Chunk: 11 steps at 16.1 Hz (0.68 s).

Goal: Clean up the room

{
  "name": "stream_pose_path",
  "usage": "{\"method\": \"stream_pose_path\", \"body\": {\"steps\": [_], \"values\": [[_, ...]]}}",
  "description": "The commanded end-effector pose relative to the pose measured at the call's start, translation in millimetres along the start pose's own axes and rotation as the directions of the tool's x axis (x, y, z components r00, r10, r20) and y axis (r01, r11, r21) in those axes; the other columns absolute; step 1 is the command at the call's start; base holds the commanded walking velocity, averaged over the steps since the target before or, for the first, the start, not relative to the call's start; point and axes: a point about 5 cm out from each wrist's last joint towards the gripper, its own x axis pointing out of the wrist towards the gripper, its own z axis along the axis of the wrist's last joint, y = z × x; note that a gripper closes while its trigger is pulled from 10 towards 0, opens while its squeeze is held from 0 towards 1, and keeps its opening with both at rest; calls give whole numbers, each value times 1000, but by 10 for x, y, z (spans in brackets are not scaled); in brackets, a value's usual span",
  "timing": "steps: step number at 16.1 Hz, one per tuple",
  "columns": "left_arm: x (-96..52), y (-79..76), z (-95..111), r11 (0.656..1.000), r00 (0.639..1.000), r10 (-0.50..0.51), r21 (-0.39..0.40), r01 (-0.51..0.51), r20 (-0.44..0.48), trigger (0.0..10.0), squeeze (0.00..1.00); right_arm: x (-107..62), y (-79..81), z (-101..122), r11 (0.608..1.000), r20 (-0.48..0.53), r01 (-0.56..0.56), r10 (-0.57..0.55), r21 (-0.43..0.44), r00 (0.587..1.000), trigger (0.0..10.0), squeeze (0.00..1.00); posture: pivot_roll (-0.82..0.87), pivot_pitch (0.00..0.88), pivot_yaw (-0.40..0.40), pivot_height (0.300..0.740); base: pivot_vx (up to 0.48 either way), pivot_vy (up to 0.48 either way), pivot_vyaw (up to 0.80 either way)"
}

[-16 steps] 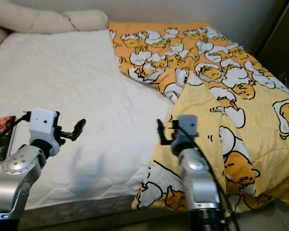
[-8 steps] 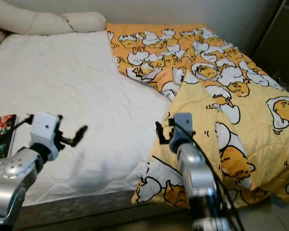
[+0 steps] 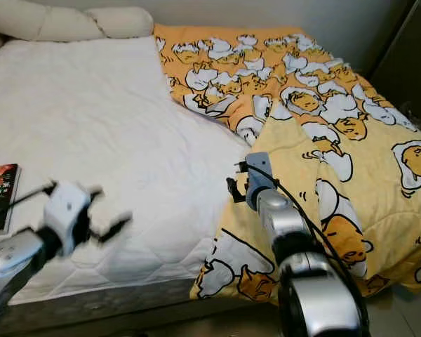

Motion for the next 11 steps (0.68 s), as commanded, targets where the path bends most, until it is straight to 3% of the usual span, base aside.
{"method": "stream_pose_path", "body": {"steps": [1,4,7,9,10,11], "values": [[-17,-57,59,999,999,-54,-1,54,8,10000,0,8,-33,-18,1000,-11,8,-7,27,1000,10000,0,62,0,-53,740,0,0,0],[-87,-100,141,992,992,-128,-18,128,-4,10000,0,32,-46,-65,999,-43,9,-7,33,999,10000,0,52,0,-20,740,0,0,0],[-114,-143,183,981,983,-183,53,184,-29,10000,0,34,-14,-202,1000,-102,19,-16,25,995,10000,0,50,54,-8,740,0,0,0],[-154,-162,244,975,980,-197,99,199,-33,10000,0,30,31,-306,1000,-136,11,-8,23,991,8980,0,78,91,-22,740,0,0,0],[-187,-174,272,974,979,-200,105,203,-35,10000,0,29,36,-322,1000,-138,12,-9,24,990,6353,0,106,115,-32,740,0,0,0],[-223,-175,291,973,980,-196,117,199,-38,10000,0,28,41,-338,1000,-140,13,-9,28,990,6078,0,117,126,-35,740,0,0,0]]}}
